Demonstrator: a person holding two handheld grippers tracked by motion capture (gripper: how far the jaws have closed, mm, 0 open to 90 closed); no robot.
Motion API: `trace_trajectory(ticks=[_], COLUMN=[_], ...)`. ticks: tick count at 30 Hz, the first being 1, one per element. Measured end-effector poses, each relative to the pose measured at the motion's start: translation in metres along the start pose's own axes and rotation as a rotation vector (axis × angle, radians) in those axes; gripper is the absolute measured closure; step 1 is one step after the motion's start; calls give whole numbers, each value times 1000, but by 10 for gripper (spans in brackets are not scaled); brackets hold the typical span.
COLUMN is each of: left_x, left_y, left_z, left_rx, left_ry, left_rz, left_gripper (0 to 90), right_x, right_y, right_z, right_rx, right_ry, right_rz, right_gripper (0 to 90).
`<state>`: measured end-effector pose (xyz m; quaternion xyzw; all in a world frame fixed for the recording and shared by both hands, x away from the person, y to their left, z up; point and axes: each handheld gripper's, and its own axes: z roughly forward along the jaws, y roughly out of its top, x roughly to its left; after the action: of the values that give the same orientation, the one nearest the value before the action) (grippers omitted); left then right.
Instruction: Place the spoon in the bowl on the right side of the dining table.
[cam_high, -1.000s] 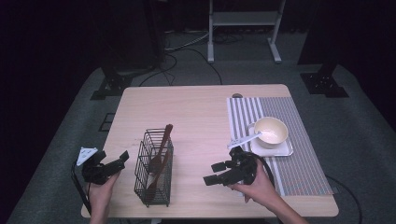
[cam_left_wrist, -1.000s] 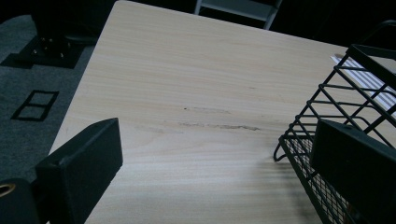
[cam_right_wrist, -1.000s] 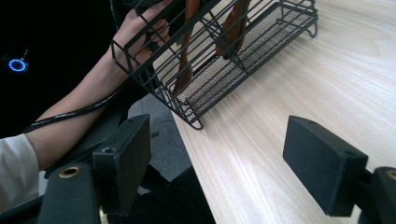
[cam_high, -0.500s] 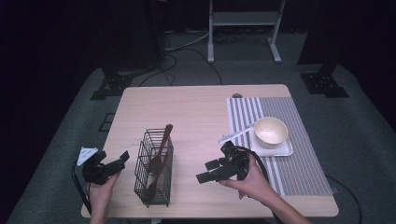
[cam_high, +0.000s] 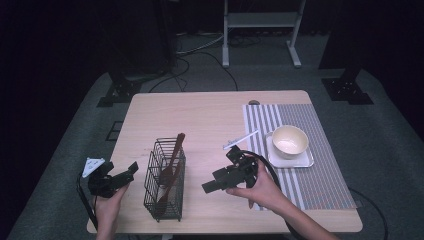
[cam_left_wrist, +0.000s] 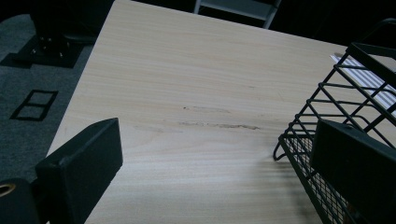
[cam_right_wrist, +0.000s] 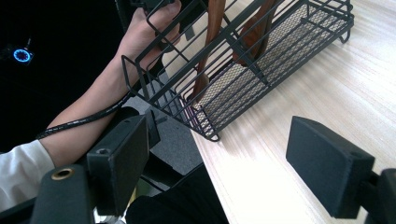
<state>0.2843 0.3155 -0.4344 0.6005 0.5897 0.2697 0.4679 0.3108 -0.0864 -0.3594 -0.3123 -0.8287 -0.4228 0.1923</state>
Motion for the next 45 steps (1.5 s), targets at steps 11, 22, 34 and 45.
trace_trajectory(ticks=[11, 22, 34, 45], left_x=[1, 0, 0, 1], left_y=[0, 0, 0, 0], left_z=[0, -1, 0, -1], left_rx=[-3, -4, -3, -2], left_ry=[0, -1, -2, -2], left_rz=[-3, -1, 0, -5], left_gripper=[16, 17, 16, 16], right_x=[4, 11, 17, 20], right_y=[14, 30, 43, 55], right_z=[10, 19, 27, 35], right_rx=[28, 54, 74, 95], right_ry=[-8, -30, -57, -74], right_rz=[-4, -15, -27, -32], right_gripper=[198, 199, 205, 211])
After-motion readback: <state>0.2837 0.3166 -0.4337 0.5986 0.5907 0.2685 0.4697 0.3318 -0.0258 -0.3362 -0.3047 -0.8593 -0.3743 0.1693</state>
